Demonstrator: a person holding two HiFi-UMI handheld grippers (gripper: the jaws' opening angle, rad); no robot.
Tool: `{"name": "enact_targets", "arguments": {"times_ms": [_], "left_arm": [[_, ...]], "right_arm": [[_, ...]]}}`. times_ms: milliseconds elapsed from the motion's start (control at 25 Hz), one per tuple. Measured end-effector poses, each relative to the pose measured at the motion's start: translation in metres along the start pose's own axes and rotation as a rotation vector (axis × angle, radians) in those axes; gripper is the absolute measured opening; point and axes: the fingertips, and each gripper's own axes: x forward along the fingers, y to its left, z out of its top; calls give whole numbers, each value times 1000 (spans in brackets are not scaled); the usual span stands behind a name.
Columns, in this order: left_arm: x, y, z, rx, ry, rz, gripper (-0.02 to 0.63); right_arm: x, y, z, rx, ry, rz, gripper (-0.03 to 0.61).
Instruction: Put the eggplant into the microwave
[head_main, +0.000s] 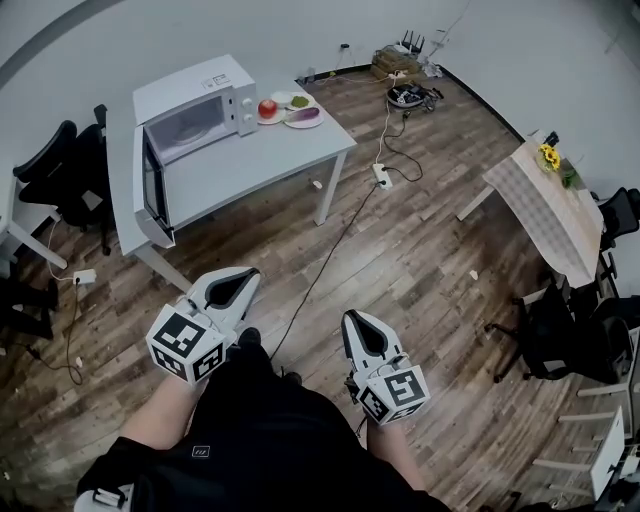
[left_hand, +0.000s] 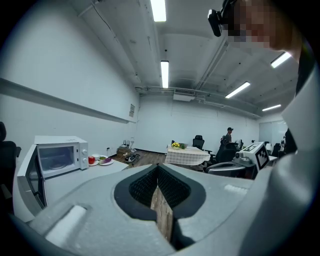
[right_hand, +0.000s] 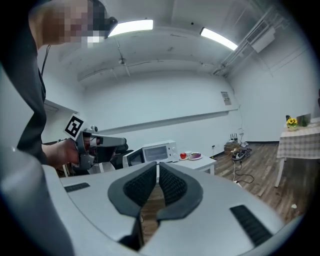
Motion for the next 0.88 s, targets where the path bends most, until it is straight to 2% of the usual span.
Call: {"name": "enact_targets", "arguments": {"times_ms": [240, 560, 880], "left_arm": [[20, 4, -1, -5, 0, 13, 9], [63, 17, -5, -10, 10, -18, 9], [129, 68, -5, -19, 14, -29, 9]], "right_arm": [[-1, -25, 0, 6, -7, -12, 18], [30, -58, -5, 38, 8, -18, 18], [95, -106, 2, 61, 26, -5, 17]]}}
